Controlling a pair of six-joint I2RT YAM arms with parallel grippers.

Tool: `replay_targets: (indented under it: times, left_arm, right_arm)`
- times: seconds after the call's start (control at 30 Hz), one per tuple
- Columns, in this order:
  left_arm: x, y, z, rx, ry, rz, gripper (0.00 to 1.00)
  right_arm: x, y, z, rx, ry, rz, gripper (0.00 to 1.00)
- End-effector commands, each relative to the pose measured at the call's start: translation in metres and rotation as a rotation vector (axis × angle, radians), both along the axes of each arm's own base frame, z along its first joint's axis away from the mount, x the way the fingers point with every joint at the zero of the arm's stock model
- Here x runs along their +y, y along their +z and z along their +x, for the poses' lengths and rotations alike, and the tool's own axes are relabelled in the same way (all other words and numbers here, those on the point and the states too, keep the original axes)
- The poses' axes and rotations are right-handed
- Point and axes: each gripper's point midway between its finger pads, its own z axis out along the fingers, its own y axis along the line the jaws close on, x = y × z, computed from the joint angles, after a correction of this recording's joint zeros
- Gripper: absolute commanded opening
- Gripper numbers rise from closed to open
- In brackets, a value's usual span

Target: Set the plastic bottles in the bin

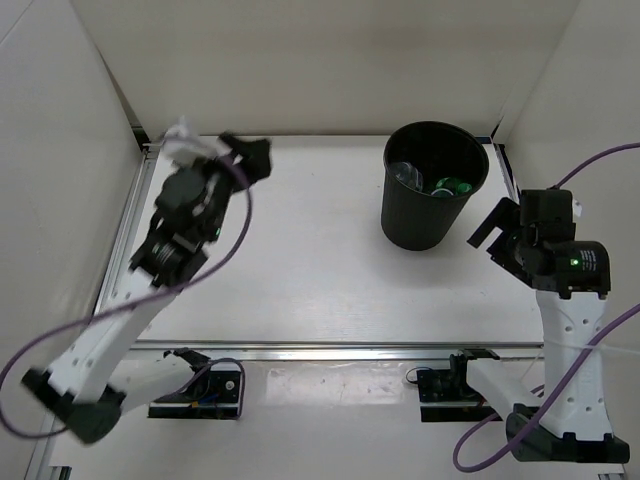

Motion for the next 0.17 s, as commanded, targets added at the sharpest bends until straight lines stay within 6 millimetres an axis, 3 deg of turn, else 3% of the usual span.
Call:
replay_targets:
  times: [0.0,0.07,0.1,0.13]
  left_arm:
    - [0.103,-0.138,-0.027,0.265,0.445,0.280,1.00]
    - [0.163,-0.152,-0.056,0.264,0.687,0.285,1.00]
    - [0.179,-0.158,-0.064,0.264,0.760,0.285,1.00]
    - [0.211,-0.172,-0.083,0.272,0.926,0.312,1.00]
  right_arm:
    - [-0.007,0.010,0.013,-0.046,-0.030,-0.023,0.99]
    - [-0.006,0.005,0.017,-0.020,-0.030,-0.024,0.99]
    - [-0.008,0.005,0.018,-0.008,-0.036,-0.033,0.99]
    - [-0.010,0.005,0.018,-0.008,-0.043,-0.041,0.99]
